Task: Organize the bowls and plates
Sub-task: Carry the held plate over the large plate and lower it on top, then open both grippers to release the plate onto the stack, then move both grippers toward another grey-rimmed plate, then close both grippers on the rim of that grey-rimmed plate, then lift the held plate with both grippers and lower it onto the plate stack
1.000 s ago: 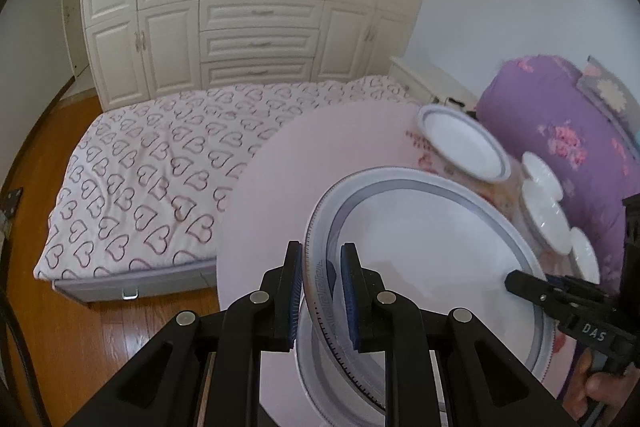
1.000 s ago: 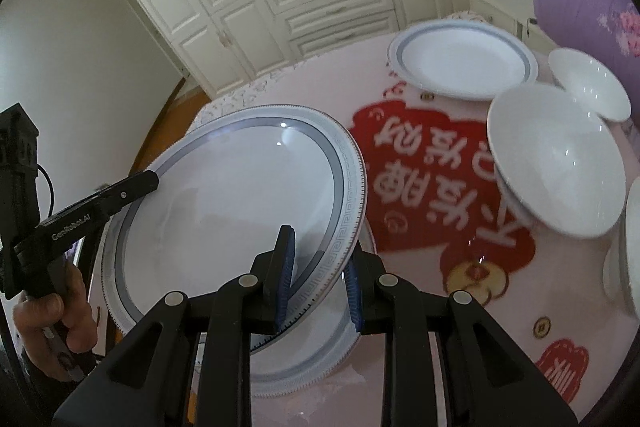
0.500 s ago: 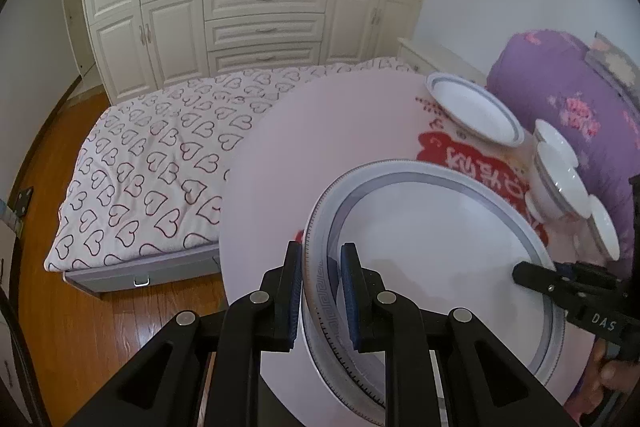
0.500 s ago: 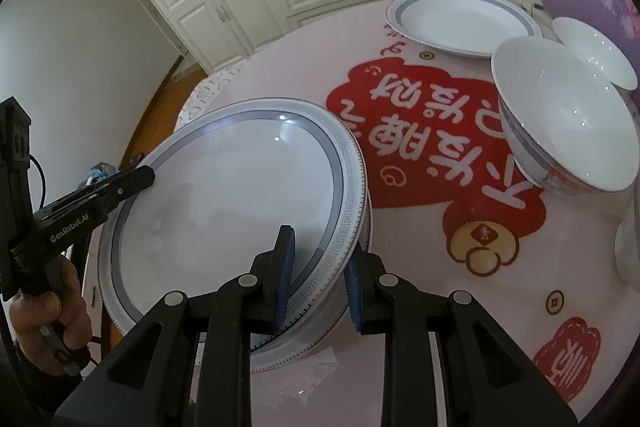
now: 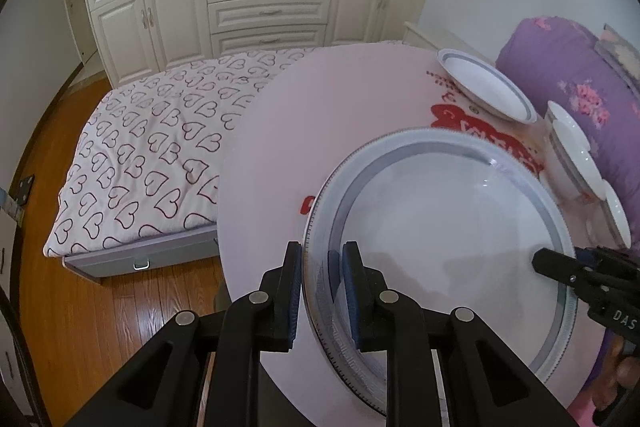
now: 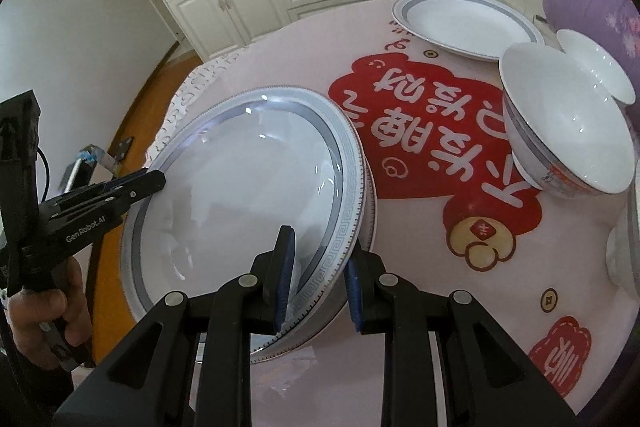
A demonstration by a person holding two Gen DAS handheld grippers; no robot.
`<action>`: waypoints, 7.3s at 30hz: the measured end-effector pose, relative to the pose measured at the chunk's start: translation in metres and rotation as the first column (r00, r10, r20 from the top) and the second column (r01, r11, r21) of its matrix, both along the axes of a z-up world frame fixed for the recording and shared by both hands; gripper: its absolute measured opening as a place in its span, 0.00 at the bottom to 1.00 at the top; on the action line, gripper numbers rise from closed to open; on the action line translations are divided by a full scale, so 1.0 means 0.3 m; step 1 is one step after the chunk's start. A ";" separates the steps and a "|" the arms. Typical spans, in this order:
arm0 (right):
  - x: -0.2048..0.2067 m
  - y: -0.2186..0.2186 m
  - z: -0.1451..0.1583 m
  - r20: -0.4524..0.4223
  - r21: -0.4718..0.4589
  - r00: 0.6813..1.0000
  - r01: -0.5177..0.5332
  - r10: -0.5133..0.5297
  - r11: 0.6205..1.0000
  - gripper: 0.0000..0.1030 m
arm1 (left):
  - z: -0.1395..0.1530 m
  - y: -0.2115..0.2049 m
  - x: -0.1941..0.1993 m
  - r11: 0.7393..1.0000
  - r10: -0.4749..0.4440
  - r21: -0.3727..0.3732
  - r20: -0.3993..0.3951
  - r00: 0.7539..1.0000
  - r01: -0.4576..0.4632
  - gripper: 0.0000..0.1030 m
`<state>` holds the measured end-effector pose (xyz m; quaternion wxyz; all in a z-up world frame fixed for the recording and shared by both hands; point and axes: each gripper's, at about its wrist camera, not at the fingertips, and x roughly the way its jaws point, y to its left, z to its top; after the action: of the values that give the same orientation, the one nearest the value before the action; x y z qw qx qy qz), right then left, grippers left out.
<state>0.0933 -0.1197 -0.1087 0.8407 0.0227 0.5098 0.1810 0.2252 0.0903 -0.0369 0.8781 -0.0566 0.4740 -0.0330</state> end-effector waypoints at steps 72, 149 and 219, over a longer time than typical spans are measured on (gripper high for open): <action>0.173 -0.420 0.482 0.308 0.096 0.932 0.169 -0.191 0.981 1.00 | 0.480 -0.185 0.051 0.999 -0.023 -0.036 0.323 0.946 0.036 0.99; 1.064 -0.586 -0.085 -0.276 -0.122 0.949 0.121 -0.151 0.985 1.00 | -0.220 -0.652 1.404 0.998 -0.016 -0.055 -0.226 0.974 0.003 0.88; 0.968 -0.562 0.030 -0.164 -0.026 0.977 0.137 -0.140 0.990 0.20 | -0.090 -0.515 1.299 0.990 -0.002 -0.139 -0.135 0.991 -0.017 0.18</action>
<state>0.3837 -0.2884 -0.0995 0.8062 0.0672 0.5763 0.1159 0.6149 -0.0642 -0.0639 0.8382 -0.1217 0.5283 -0.0589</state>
